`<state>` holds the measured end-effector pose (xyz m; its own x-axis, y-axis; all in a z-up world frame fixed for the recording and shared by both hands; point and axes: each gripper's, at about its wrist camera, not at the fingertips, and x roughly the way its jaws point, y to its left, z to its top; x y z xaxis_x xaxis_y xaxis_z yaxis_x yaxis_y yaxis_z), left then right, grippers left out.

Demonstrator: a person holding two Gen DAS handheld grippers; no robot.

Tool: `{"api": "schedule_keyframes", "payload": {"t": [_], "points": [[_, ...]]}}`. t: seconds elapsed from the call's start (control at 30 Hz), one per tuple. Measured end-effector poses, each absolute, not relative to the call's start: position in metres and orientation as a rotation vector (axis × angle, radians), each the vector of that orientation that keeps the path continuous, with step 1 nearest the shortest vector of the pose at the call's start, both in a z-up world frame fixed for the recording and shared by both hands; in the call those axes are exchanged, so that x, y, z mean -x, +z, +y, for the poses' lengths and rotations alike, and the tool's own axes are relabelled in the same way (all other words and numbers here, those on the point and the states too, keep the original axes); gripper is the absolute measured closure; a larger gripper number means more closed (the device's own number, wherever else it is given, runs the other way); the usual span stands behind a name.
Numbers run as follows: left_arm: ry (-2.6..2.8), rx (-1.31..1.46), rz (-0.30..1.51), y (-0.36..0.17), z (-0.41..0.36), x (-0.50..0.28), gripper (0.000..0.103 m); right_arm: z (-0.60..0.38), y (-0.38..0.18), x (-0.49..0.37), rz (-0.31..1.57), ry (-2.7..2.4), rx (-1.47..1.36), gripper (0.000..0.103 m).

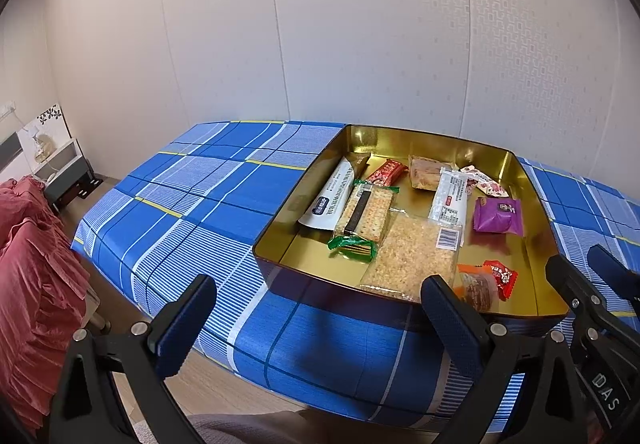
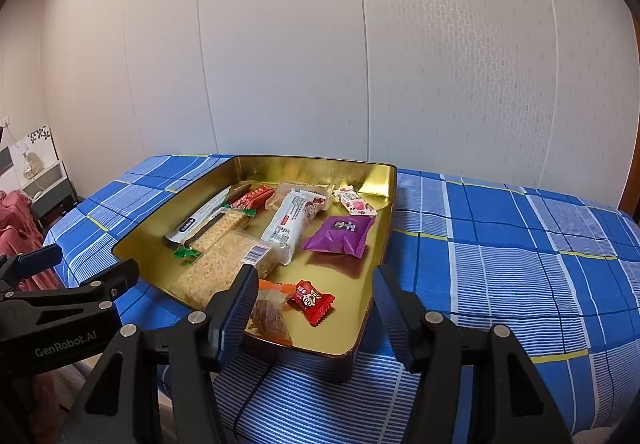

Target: Organize snacks

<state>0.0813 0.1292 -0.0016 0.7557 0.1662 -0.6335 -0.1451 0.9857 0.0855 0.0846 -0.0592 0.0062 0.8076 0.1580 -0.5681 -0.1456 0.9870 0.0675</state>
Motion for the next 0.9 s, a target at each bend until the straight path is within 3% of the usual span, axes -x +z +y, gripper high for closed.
{"api": "schedule_keyframes", "payload": {"t": [0.9], "points": [[0.158, -0.036, 0.696, -0.0027, 0.1278, -0.0812, 0.000, -0.0585, 0.0063, -0.0855, 0.609, 0.154, -0.019, 0.043]]}}
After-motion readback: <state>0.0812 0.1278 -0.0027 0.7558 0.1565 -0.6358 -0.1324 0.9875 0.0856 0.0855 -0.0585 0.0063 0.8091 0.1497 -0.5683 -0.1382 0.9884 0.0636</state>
